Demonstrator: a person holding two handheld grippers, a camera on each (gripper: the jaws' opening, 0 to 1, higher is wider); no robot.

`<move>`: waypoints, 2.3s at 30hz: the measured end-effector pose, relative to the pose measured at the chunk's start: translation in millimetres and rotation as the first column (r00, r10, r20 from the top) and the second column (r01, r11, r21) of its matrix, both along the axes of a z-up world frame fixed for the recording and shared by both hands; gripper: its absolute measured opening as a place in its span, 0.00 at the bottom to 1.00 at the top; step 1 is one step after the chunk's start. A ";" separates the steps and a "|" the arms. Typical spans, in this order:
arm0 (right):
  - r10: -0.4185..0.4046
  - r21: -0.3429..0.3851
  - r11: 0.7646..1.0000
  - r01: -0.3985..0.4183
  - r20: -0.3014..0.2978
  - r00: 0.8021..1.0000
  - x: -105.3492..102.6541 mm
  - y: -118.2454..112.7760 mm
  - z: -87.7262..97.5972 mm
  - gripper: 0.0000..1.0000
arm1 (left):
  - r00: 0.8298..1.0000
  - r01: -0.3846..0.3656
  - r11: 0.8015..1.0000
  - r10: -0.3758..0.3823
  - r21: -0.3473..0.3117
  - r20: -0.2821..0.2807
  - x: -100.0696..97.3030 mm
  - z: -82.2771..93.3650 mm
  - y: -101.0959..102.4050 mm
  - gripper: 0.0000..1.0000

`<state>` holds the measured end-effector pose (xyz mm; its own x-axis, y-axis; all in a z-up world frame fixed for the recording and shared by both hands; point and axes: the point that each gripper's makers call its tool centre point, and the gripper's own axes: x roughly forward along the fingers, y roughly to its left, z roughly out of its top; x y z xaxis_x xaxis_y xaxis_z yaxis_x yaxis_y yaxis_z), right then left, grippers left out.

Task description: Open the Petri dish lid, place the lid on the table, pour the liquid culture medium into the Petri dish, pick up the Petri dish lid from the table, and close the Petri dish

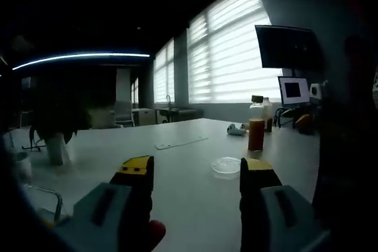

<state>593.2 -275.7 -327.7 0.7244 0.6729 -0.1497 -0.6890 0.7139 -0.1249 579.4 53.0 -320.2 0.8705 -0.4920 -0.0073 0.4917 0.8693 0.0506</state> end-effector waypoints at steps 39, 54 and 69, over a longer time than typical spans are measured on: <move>0.099 -0.013 0.995 -0.100 -0.085 0.991 69.7 37.7 -20.4 0.54 | 0.993 0.097 0.995 -0.095 0.025 -0.076 91.3 -35.1 -28.9 0.56; 0.131 -0.036 0.990 -0.136 -0.118 0.984 85.8 53.2 -43.6 0.55 | 0.973 0.204 0.977 -0.196 0.058 -0.118 107.5 -49.9 -57.9 0.57; 0.179 -0.065 0.980 -0.190 -0.139 0.974 89.4 66.2 -57.3 0.59 | 0.954 0.271 0.960 -0.258 0.070 -0.152 115.0 -63.7 -78.4 0.58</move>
